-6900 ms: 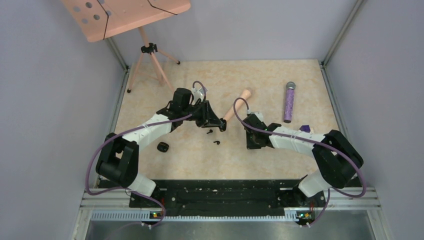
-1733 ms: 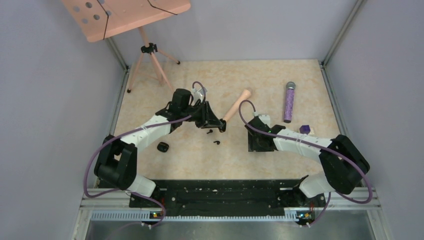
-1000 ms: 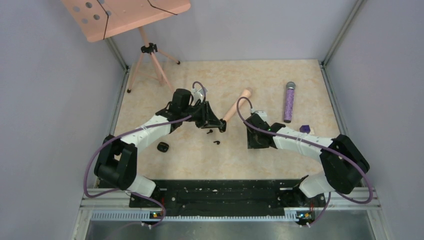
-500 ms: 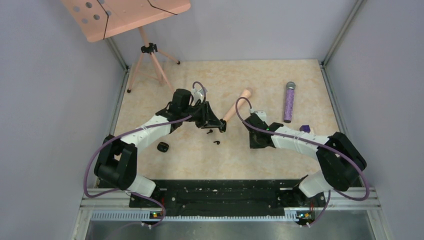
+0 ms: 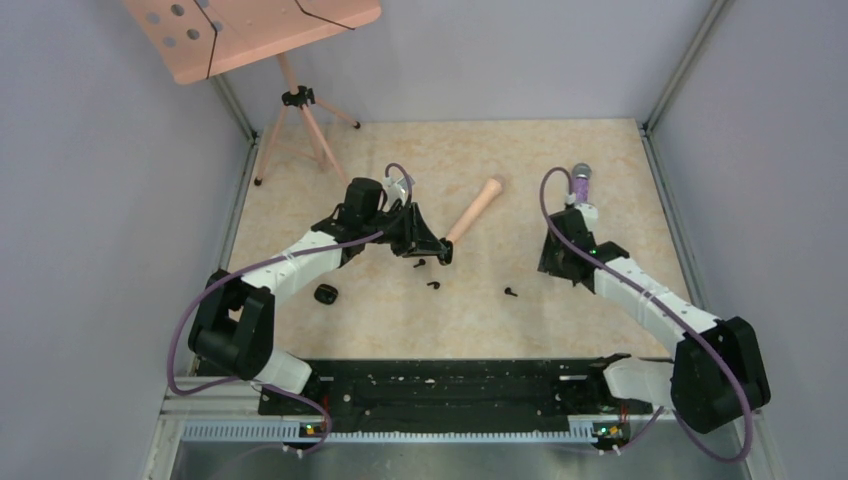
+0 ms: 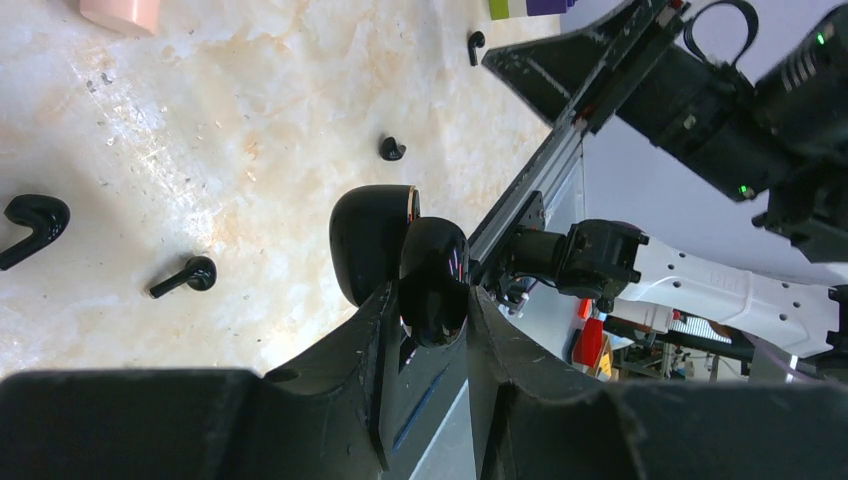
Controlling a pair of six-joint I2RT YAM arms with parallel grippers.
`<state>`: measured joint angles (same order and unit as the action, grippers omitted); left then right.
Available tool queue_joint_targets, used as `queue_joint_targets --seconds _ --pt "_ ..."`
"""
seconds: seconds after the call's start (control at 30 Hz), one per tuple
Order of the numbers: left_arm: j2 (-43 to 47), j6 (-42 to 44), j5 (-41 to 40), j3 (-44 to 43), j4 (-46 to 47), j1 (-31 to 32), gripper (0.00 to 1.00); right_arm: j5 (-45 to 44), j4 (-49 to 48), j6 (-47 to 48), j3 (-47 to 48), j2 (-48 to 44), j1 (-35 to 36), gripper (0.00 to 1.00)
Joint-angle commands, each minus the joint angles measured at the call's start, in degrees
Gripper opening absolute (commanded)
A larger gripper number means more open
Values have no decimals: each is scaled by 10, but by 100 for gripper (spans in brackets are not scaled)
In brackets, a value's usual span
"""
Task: Insert the wireless bluetooth earbuds into the charging case
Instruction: Move the left earbud to the center of the board.
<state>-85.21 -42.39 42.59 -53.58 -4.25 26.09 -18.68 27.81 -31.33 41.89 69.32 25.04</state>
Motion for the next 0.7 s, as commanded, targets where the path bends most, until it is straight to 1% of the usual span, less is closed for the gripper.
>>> queue_joint_targets --seconds 0.0,0.17,0.37,0.5,0.67 --pt "15 -2 8 2 28 3 0 5 -6 22 -27 -6 -87 44" --pt "16 -1 7 3 26 2 0 32 -34 21 -42 23 -144 43" --pt "22 0 5 5 21 3 0 29 -55 25 -42 55 -164 43" --pt "25 1 4 7 21 2 0 31 -58 39 -39 59 -180 43" --pt "25 -1 4 8 24 3 0 65 -61 41 -39 79 -205 45"
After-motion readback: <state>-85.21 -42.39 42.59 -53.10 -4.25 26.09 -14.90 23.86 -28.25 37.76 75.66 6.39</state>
